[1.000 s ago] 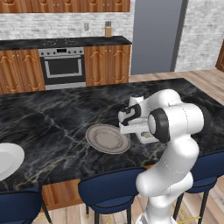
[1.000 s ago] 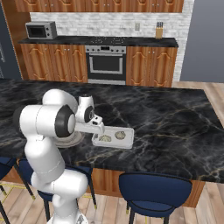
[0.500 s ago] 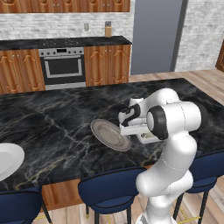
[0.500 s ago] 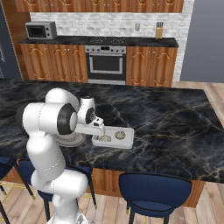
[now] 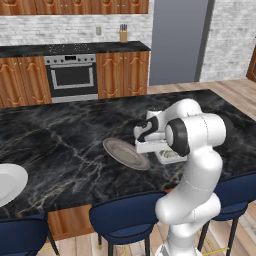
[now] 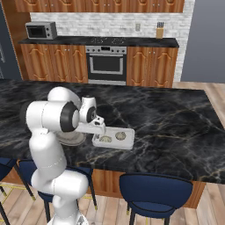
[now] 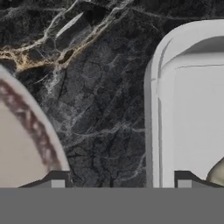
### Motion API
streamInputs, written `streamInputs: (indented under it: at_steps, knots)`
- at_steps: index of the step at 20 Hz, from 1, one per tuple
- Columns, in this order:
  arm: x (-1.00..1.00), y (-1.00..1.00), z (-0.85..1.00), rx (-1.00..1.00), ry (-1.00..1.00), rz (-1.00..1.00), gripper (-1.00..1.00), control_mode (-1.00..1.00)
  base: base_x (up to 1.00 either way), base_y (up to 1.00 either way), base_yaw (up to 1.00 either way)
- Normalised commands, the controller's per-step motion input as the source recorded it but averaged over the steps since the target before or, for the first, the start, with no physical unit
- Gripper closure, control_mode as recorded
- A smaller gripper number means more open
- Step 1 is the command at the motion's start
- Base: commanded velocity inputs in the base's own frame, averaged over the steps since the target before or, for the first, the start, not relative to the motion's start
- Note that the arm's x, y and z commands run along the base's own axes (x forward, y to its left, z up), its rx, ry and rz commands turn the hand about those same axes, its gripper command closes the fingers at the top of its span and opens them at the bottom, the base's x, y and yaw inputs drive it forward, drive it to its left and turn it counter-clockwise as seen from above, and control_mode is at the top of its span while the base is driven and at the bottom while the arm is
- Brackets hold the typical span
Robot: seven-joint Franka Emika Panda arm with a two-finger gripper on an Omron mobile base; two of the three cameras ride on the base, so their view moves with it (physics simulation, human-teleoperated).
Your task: Place two dumplings into each of the tupperware containers and then place the containers in the fridge.
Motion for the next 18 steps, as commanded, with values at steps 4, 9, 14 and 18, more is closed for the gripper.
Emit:
streamInputs:
  at_steps: [4,9,14,18]
  knots:
    - [0.28,0.10,-0.64,0.00,0.00,0.00,-1.00,-1.00,0.00,0.00,0.00]
    - [0.05,0.03,-0.51,0.00,0.03,0.00,1.00,-1.00,0.00,0.00,0.00]
    - [0.00,0.00,-0.21,0.00,0.04,0.00,1.00,-1.00,0.00,0.00,0.00]
    - [0.00,0.00,-0.04,0.00,0.05,0.00,1.00,-1.00,0.00,0.00,0.00]
